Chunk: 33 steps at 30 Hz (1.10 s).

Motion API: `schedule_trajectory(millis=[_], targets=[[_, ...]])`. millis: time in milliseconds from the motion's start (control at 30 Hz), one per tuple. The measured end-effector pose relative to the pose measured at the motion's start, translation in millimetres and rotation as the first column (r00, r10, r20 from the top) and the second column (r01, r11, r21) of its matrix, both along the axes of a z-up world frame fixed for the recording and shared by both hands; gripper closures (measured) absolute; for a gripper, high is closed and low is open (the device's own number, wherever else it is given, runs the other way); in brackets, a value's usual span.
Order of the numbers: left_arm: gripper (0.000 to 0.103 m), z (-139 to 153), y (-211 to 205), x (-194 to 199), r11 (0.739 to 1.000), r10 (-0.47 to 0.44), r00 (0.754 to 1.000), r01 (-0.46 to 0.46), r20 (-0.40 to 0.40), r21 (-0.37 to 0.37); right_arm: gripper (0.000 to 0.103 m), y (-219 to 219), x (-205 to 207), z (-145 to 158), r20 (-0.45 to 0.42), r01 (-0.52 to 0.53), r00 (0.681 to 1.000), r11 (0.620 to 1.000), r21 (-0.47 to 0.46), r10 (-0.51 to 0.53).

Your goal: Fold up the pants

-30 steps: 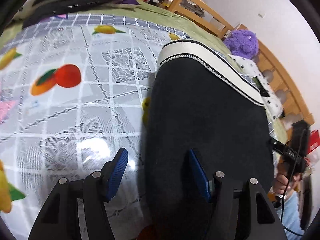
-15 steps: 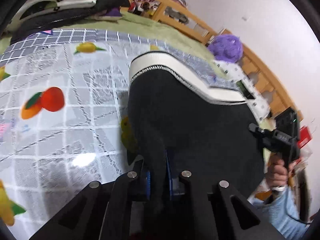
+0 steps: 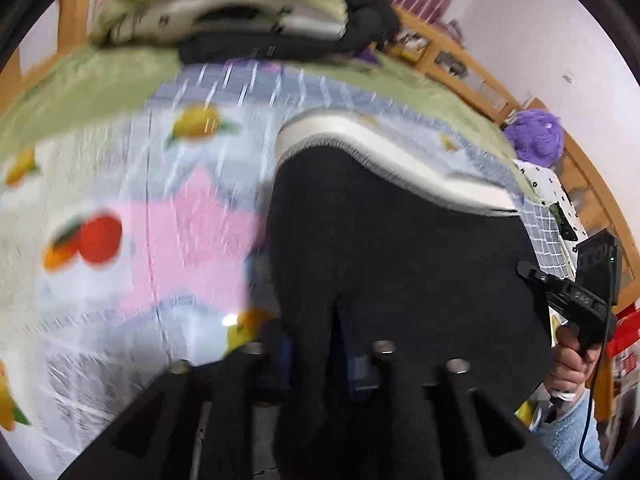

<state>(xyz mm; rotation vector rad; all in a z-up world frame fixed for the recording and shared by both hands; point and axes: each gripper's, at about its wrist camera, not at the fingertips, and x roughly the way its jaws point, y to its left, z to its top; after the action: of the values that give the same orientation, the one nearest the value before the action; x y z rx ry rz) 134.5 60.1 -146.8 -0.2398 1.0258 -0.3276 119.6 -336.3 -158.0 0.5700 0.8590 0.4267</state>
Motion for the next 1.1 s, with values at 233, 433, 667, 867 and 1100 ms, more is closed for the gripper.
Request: schedule_trajectory(millis=[233, 433, 667, 867, 1100], targets=[[0.064, 21, 1, -34, 0.993, -0.003, 0.994, -0.009, 0.108, 0.115, 0.067, 13, -15, 21, -0.025, 0.047, 0.998, 0.918, -0.393, -0.062], [0.064, 34, -10, -84, 0.993, -0.101, 0.978, 0.089, 0.180, 0.075, 0.067, 37, -81, 53, 0.142, 0.044, 0.990, 0.914, -0.404, 0.015], [0.064, 19, -10, -122, 0.984, -0.091, 0.990, 0.072, 0.111, 0.162, 0.067, 60, -100, 15, 0.089, 0.019, 0.996, 0.873, -0.487, 0.028], [0.064, 21, 16, -162, 0.975, -0.074, 0.989, 0.044, 0.131, 0.217, 0.065, 44, -119, 22, 0.083, 0.003, 0.996, 0.922, -0.386, 0.031], [0.065, -5, -2, -177, 0.938, -0.120, 0.988, 0.080, 0.099, 0.338, 0.065, 47, -131, 21, 0.082, -0.004, 0.996, 0.927, -0.375, 0.037]])
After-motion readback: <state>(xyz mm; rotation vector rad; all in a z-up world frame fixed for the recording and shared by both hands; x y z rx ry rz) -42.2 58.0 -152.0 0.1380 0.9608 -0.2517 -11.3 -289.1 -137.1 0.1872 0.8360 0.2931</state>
